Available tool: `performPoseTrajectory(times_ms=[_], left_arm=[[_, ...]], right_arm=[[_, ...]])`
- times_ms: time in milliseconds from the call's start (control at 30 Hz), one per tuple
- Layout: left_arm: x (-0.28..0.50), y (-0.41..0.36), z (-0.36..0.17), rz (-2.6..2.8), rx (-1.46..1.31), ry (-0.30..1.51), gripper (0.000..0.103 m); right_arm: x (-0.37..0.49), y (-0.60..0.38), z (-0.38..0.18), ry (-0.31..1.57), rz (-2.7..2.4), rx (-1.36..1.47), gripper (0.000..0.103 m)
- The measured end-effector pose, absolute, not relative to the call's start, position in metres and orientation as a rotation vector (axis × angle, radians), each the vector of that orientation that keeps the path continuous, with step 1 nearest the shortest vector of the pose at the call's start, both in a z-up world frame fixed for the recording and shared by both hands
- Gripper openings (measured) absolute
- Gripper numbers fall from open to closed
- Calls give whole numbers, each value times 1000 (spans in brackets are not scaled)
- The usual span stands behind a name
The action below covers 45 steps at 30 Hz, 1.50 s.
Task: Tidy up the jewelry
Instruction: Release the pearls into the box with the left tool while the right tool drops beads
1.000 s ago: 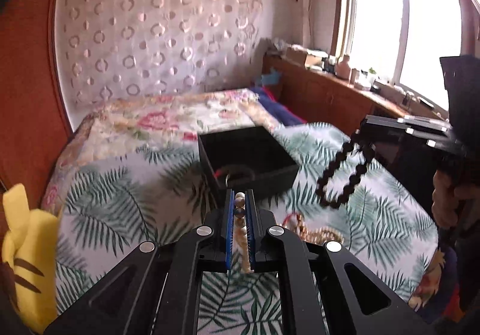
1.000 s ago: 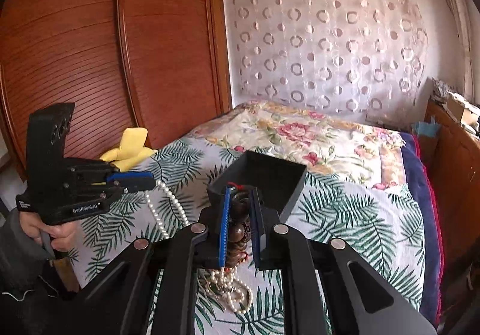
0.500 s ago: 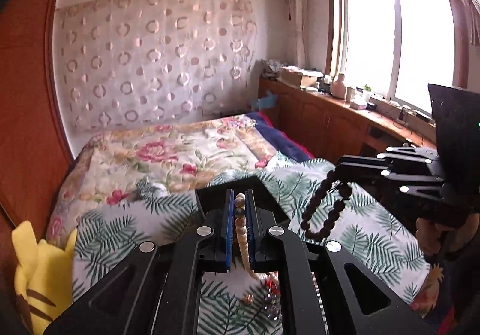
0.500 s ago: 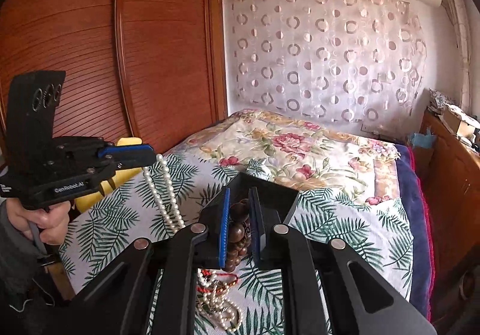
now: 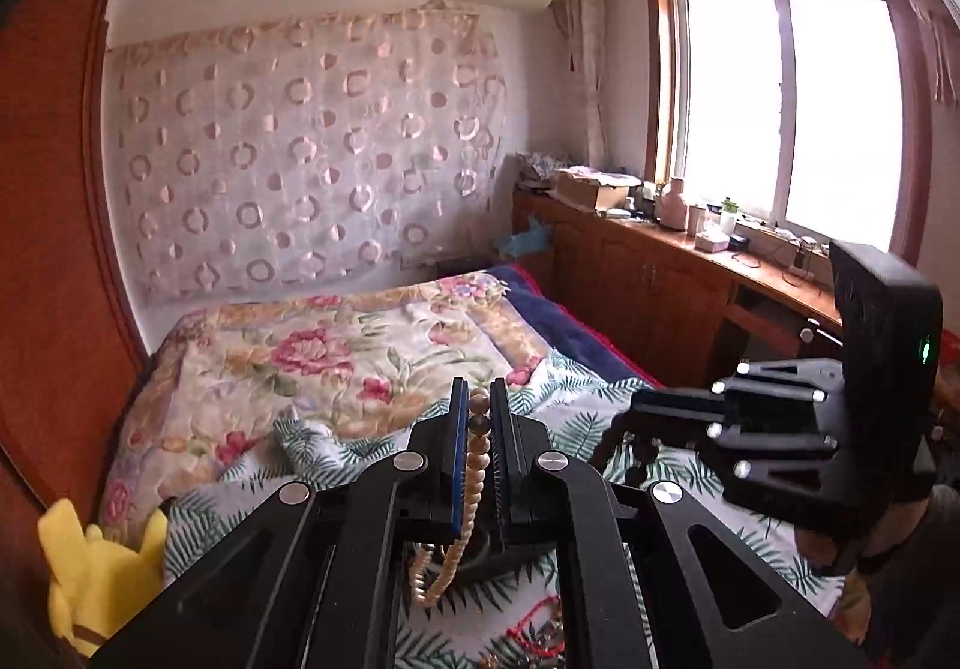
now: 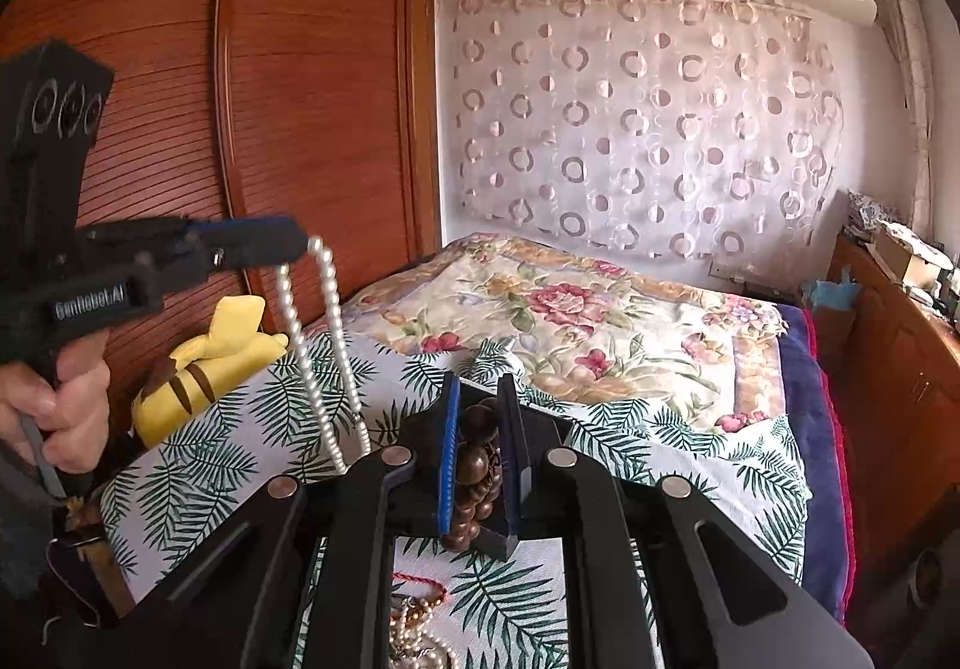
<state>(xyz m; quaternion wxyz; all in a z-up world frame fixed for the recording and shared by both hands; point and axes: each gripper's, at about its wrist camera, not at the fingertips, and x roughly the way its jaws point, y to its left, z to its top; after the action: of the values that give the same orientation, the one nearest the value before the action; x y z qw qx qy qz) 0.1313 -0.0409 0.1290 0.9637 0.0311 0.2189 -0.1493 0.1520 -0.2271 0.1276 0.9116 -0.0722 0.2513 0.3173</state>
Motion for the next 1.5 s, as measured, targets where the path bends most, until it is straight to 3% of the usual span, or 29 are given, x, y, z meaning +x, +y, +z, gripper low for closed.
performPoseTrajectory(times_ms=[433,1233,1300,1500], left_arm=[[189,-46,136,-265,68,487,6],[211,-24,-5,-260,-2,710,7],[205,-25,-10,-257,1,701,8],[190,-22,-15,-240,-3,686,27]], right_arm=[[179,-221,136,514,638,-166,14],[224,-194,40,715,629,-145,14],[225,-191,31,736,627,-154,14],[221,-192,27,723,625,-134,15]])
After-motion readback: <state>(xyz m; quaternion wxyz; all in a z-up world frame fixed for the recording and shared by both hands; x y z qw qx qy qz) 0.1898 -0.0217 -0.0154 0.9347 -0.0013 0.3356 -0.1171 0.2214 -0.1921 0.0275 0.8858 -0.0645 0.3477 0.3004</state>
